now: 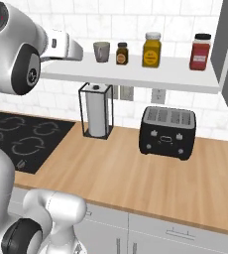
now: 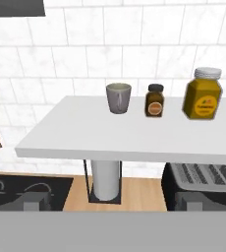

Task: Gather all objects into one cabinet and sort the glasses and bowls to opposite sides.

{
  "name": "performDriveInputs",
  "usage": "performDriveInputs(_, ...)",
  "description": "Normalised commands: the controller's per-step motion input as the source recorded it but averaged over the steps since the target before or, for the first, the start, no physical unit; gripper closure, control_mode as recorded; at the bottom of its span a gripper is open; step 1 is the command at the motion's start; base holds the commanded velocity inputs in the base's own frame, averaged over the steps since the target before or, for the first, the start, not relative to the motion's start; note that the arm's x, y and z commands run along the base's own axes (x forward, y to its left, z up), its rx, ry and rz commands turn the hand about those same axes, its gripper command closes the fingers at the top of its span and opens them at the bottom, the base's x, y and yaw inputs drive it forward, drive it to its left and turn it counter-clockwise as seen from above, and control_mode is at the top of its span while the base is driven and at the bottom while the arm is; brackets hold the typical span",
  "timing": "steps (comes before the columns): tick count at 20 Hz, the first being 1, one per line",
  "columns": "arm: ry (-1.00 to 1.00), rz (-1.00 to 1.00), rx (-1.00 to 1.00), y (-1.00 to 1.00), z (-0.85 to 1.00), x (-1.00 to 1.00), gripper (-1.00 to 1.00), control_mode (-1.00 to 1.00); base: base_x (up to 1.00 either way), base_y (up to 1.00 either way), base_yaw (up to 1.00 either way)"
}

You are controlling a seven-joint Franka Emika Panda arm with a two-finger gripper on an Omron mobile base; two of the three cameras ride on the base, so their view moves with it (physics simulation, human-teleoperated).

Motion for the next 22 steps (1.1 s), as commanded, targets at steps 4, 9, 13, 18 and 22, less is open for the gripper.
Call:
performDriveInputs(4, 0.00, 0.00, 0.00, 0.01, 0.00, 0.15, -1.00, -1.00, 0.00, 0.00, 0.00)
performDriveInputs(9, 0.00, 0.00, 0.00, 0.00, -0.01, 0.32, -1.00, -1.00, 0.00, 0.00, 0.00)
performDriveInputs(13, 0.00, 0.00, 0.00, 0.00, 0.00, 0.30, -1.00, -1.00, 0.00, 0.00, 0.00)
performDriveInputs(18, 0.00, 0.00, 0.00, 0.00, -0.03, 0.18, -1.00, -1.00, 0.00, 0.00, 0.00)
performDriveInputs(22, 0.00, 0.00, 0.00, 0.00, -0.14, 0.03, -1.00, -1.00, 0.00, 0.00, 0.00)
